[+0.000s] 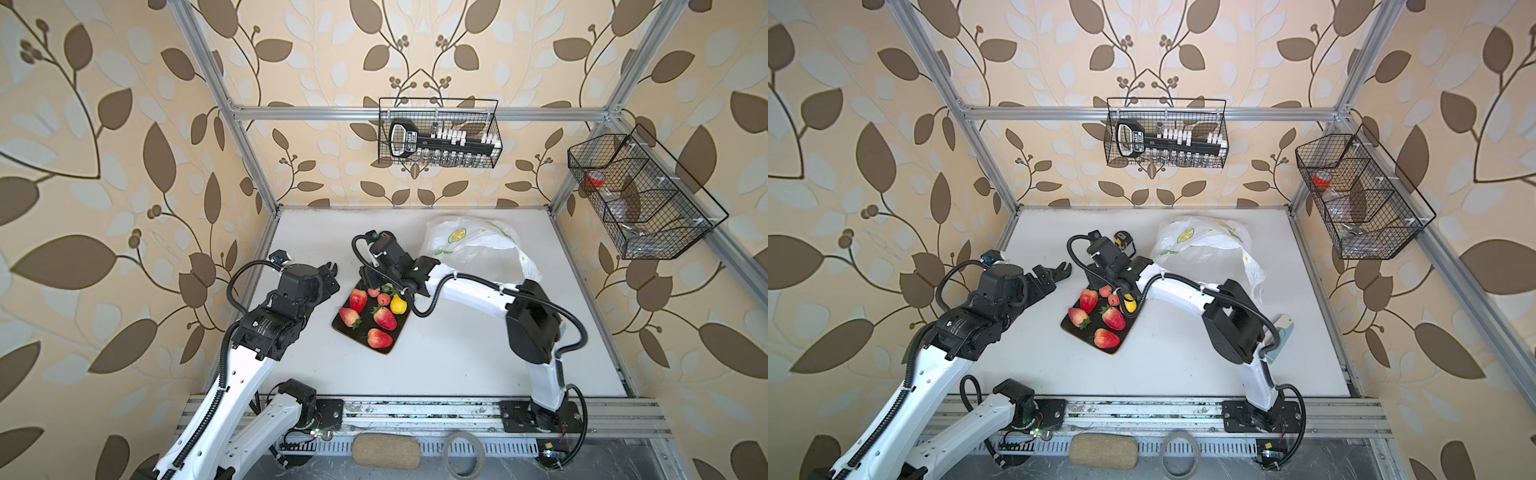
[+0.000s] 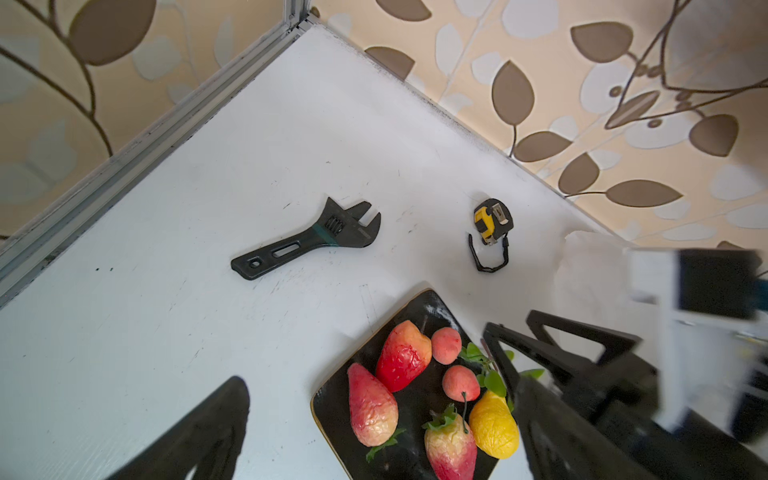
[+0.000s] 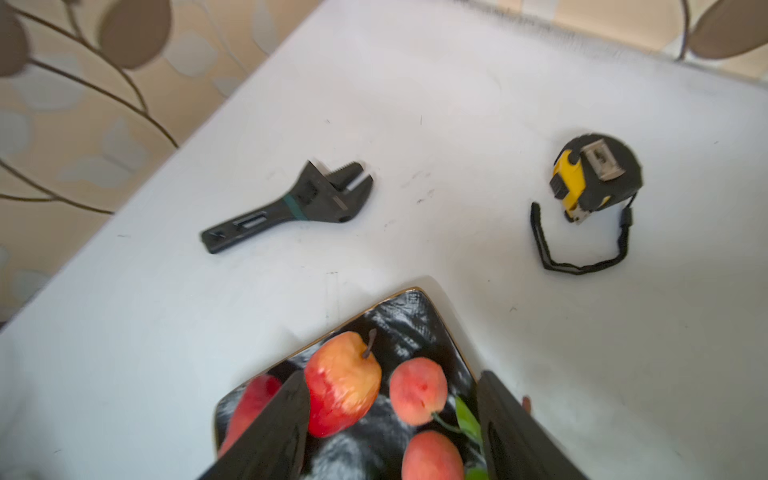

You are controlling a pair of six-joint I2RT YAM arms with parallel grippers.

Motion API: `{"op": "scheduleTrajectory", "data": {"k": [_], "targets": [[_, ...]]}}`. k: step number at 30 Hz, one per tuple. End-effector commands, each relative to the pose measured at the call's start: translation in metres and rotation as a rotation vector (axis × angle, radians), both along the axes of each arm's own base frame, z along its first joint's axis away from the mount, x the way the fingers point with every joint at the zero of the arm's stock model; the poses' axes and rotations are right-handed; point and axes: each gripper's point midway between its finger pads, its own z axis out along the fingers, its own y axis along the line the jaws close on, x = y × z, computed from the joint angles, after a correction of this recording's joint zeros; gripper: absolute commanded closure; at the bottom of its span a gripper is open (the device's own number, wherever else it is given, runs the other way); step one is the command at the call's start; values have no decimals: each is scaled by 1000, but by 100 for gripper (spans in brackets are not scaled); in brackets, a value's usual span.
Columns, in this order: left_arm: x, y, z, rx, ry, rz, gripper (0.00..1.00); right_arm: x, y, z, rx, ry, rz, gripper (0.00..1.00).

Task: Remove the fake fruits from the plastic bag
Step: 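Lower the peach onto the black tray and open the right gripper, then move the right gripper back into the bag while the left gripper regrasps the bag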

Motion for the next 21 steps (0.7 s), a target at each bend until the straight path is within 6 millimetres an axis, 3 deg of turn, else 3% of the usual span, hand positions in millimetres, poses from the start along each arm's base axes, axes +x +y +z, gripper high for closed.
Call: {"op": "scheduleTrajectory", "data": {"k": [1, 5, 9, 15, 21], "targets": [[16, -21, 23, -25, -67, -105, 1, -32, -9, 40, 87, -25, 41, 36], [30, -49, 20, -66, -52, -235, 1, -61, -41, 66, 133, -62, 40, 38], [39, -96, 34, -133, -126, -487, 4, -80, -89, 68, 128, -80, -37, 38], [36, -155, 44, -221, -161, -769, 7, -79, -173, 30, 106, 11, -258, 38], [23, -199, 21, -90, -86, -905, 6, -83, -231, 13, 150, 74, -421, 39]]}}
